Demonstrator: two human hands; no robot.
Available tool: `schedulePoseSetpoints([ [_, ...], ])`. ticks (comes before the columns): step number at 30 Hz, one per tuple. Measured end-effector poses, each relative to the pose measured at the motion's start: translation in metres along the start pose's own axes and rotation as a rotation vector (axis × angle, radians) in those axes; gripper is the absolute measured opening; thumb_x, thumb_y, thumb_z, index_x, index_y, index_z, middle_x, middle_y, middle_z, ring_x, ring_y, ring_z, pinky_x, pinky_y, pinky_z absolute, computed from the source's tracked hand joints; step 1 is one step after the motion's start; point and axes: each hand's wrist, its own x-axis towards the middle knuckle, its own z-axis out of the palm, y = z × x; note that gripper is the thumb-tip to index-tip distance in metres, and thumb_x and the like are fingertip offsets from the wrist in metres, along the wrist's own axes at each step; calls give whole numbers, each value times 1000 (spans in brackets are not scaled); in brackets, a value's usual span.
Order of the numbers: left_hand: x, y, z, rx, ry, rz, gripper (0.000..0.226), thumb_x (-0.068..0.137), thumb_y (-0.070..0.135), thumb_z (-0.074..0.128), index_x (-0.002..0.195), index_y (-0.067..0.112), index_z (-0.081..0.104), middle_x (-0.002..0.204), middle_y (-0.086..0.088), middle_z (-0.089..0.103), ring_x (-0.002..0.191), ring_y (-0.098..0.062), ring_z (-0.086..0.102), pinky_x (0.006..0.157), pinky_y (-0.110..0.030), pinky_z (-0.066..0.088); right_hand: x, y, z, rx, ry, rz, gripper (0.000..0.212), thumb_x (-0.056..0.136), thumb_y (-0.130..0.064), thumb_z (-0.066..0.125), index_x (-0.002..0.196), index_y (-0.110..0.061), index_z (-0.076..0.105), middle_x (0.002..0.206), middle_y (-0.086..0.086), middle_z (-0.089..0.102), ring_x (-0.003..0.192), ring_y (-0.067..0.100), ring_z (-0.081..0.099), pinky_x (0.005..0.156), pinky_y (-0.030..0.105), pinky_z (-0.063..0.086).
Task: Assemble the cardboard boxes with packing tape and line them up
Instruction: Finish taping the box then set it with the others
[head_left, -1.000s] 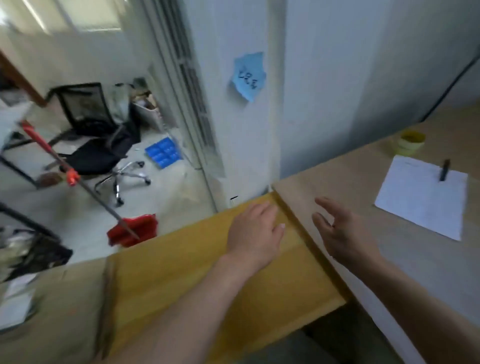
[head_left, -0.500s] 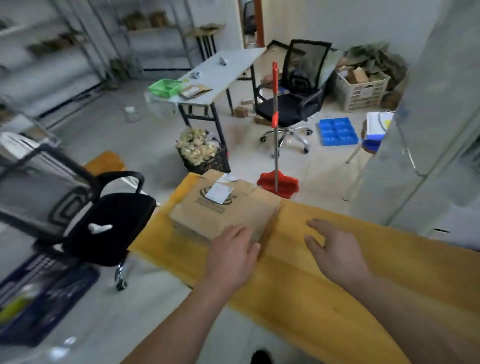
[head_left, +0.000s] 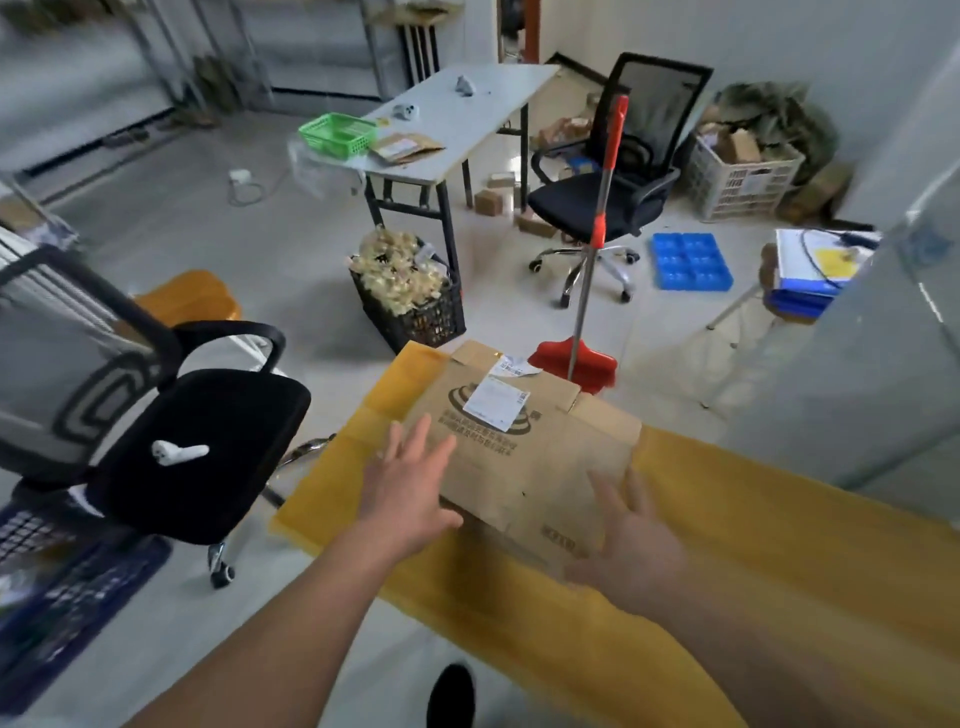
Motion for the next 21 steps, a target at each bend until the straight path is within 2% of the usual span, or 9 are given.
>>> schedulePoseSetpoints([
  [3, 36, -30, 6, 38, -104, 32, 118, 68, 54, 81, 153, 41, 0, 158, 5, -30, 146, -38, -19, 114, -64, 12, 14, -14, 21, -21, -13, 77, 130, 59, -62, 78, 151, -43, -12, 159, 0, -31, 147, 29, 23, 110, 42, 42],
  [6, 63, -53, 17, 32, -193, 78, 122, 67, 50, 83, 153, 41, -4, 154, 6, -38, 145, -38, -22, 115, -64, 9, 23, -25, 40, -12, 30, 81, 132, 54, -61, 81, 150, -46, -8, 158, -3, -29, 142, 32, 29, 105, 44, 47],
  [8, 75, -62, 24, 8, -228, 120, 121, 68, 47, 84, 152, 42, -3, 154, 8, -37, 148, -37, -15, 118, -61, 13, 26, -31, 48, -2, 61, 105, 128, 57, -59, 82, 151, -42, -3, 158, -5, -27, 139, 30, 34, 99, 43, 52],
  [10, 80, -67, 28, -37, -241, 142, 118, 70, 45, 84, 153, 41, 0, 157, 11, -32, 150, -34, -3, 118, -55, 22, 28, -35, 53, 0, 91, 118, 120, 63, -58, 80, 152, -38, 2, 158, -5, -24, 137, 30, 38, 97, 42, 54],
  [12, 82, -68, 27, -66, -203, 155, 113, 71, 48, 82, 153, 39, 5, 160, 10, -24, 149, -33, 7, 117, -50, 27, 27, -40, 53, 1, 103, 124, 115, 68, -58, 77, 153, -36, 3, 157, -5, -24, 139, 30, 36, 101, 43, 51],
  [14, 82, -69, 21, -63, -149, 172, 109, 72, 54, 78, 154, 38, 9, 162, 9, -17, 148, -32, 12, 117, -47, 29, 24, -44, 49, 10, 100, 130, 111, 72, -58, 74, 154, -37, 2, 157, -9, -24, 140, 28, 34, 102, 41, 50],
  [17, 77, -69, 3, -78, -103, 201, 107, 68, 66, 73, 153, 37, 16, 163, 7, -6, 145, -28, 17, 117, -44, 28, 12, -48, 38, 37, 89, 141, 99, 82, -61, 63, 155, -40, -1, 160, -9, -23, 146, 25, 22, 107, 39, 43],
  [19, 72, -66, -15, -130, -50, 228, 101, 69, 69, 71, 152, 36, 24, 163, 7, 2, 143, -26, 20, 117, -42, 27, 3, -47, 28, 60, 141, 116, 85, 87, -62, 48, 155, -39, 4, 164, -7, -13, 148, 25, 17, 113, 41, 34],
  [21, 69, -57, -36, -205, 53, 271, 83, 75, 57, 72, 147, 32, 39, 161, 7, 17, 140, -24, 29, 114, -39, 30, -4, -45, 13, 93, 271, 90, 70, 90, -55, 38, 155, -36, 19, 164, -2, 8, 145, 24, 25, 113, 38, 31],
])
